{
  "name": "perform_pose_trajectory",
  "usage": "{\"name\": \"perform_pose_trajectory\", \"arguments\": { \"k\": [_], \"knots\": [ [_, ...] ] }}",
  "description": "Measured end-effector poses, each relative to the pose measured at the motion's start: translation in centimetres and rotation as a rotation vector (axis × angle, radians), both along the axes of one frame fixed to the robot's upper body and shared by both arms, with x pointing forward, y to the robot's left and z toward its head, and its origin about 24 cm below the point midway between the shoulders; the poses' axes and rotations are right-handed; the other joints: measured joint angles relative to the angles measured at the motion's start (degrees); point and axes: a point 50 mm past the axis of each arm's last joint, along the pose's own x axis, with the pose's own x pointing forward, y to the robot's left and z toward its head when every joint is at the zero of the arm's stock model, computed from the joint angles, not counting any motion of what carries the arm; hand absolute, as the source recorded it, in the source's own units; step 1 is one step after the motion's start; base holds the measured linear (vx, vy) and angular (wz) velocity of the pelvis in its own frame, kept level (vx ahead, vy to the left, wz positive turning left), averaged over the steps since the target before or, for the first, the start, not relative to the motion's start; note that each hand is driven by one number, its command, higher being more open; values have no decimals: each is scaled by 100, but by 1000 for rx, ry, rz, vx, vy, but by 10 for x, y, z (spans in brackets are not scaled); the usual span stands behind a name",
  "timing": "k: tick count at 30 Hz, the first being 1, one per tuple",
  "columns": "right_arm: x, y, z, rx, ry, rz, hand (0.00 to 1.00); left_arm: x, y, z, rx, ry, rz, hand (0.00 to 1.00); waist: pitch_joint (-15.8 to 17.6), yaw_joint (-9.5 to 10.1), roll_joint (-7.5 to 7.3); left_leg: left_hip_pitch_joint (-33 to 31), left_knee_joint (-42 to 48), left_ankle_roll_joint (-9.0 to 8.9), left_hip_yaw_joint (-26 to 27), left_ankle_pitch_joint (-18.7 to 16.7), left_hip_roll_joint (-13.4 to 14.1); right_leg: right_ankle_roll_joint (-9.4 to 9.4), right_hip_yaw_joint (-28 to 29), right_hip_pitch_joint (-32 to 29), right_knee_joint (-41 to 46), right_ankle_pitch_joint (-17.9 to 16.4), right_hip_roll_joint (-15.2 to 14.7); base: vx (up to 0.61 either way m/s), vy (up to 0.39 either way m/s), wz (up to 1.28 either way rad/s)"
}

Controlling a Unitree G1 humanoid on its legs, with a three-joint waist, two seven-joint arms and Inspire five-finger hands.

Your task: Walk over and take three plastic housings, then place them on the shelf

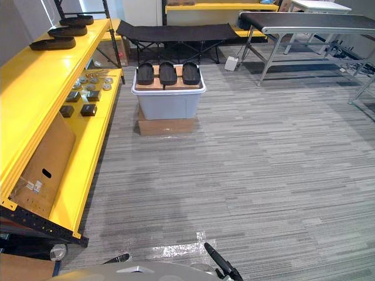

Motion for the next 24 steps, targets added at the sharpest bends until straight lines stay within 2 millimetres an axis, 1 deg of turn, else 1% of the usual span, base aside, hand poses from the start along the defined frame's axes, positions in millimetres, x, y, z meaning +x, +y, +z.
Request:
{"name": "perform_pose_trajectory", "arguments": {
  "k": [1,2,4,6,7,9,10,13,15,19,24],
  "knots": [
    [10,0,2,-42,-19,87,100,7,2,1,10,-18,-23,100,58,-1,-38,15,1,-1,-50,0,-16,18,-57,66,-54,11,-17,26,4,12],
    [15,0,3,-59,-33,123,100,10,2,2,16,-26,-37,100,80,1,-53,20,1,-2,-55,-1,-17,18,-57,70,-53,11,-18,18,2,12],
    [40,2,10,-105,-116,216,100,22,4,5,35,-61,-71,100,134,9,-119,15,1,-3,-53,-1,-22,23,-56,62,-52,15,-22,0,0,0],
    [52,1,15,-126,-164,236,100,30,3,7,40,-89,-95,100,168,7,-127,18,0,-2,-51,0,-31,29,-57,49,-50,18,-32,-52,3,-1],
    [61,0,18,-136,-191,243,100,36,1,8,39,-106,-110,100,179,10,-122,13,-2,3,-51,3,-39,31,-57,28,-47,18,-41,-62,8,1],
    [69,0,20,-145,-209,277,100,39,-3,9,33,-115,-135,100,187,8,-112,7,-6,8,-47,5,-46,34,-57,19,-48,19,-48,-46,5,0],
    [69,1,20,-141,-209,280,100,44,-5,9,30,-121,-144,100,192,7,-105,6,-20,8,-46,6,-49,34,-57,18,-48,19,-51,-40,-2,-1],
    [64,2,17,-94,-175,248,100,45,-8,9,33,-106,-134,100,226,-14,-97,-2,-21,9,-38,6,-50,34,-55,5,-54,19,-50,0,0,0],
    [57,2,15,-75,-149,236,100,44,-9,8,38,-100,-127,100,235,-31,-87,-2,-19,8,-38,6,-49,35,-56,8,-61,19,-48,0,0,0],
    [45,5,10,-45,-95,229,100,40,-8,6,56,-110,-104,100,245,-134,-69,26,-8,7,-32,5,-49,39,-53,60,-85,24,-45,0,0,0],
    [39,5,8,-24,-73,201,100,37,-6,6,49,-125,-67,100,244,-133,-67,36,-22,-2,69,-3,-39,46,16,4,-30,28,-44,-45,-8,-8]
  ]
}}
